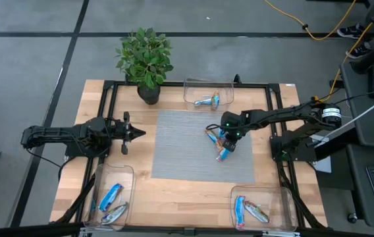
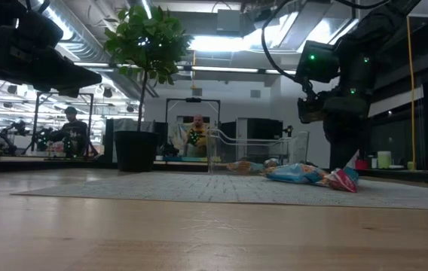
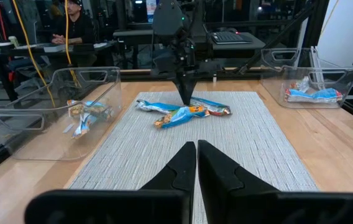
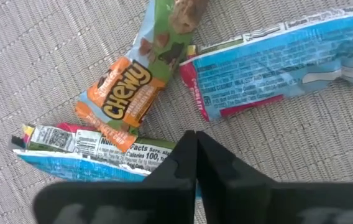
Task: Pick and place Granola Bars by type
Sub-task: Put the red granola bar into the bottom right transparent bin
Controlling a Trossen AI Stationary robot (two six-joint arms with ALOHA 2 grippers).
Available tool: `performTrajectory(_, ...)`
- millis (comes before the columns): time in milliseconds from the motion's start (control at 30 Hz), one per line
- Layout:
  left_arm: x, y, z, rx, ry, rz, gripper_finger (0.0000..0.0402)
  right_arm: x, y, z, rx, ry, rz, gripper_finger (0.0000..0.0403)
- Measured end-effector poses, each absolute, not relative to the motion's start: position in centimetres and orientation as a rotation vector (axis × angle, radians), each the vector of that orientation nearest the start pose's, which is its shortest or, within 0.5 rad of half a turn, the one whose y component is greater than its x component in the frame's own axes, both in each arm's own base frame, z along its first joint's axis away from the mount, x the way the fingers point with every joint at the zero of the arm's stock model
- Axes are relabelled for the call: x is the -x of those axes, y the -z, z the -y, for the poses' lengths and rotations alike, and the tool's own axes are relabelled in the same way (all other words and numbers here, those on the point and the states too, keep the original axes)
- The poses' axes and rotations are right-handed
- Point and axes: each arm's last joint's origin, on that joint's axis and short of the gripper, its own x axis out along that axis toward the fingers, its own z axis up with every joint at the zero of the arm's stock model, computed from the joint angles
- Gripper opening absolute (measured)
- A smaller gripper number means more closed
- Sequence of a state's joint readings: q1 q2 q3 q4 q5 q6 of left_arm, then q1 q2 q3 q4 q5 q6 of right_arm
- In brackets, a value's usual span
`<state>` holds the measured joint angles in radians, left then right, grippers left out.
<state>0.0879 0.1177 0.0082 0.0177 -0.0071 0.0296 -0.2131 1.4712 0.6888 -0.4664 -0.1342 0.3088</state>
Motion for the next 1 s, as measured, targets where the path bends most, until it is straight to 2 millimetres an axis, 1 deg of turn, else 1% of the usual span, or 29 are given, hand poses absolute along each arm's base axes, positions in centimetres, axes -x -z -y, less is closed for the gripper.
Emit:
performTrajectory(233, -10.38, -15.85, -0.93, -0.026, -0.093, -0.093, 0.0007, -23.58, -14.47, 4.56, -0.51, 0.218, -1.22, 0.0009)
performTrajectory(533, -10.38, -15.86, -0.93, -0.026, -0.094, -0.093, 0.0011, -23.6, -14.49, 4.43, -0.537, 0.172, -1.221, 0.0067)
performTrajectory(633, -10.38, -15.85, -0.93, -0.026, -0.094, -0.093, 0.0008, -23.6, -14.51, 4.39, -0.531, 0.144, -1.221, 0.0097)
performTrajectory(867, -10.38, -15.85, -0.94, -0.026, -0.094, -0.093, 0.0008, -23.56, -14.51, 4.35, -0.536, 0.134, -1.227, 0.02)
performTrajectory(1000, -10.38, -15.85, -0.94, -0.026, -0.094, -0.093, 0.0012, -23.23, -14.43, 4.21, -0.537, 0.099, -1.263, 0.0247)
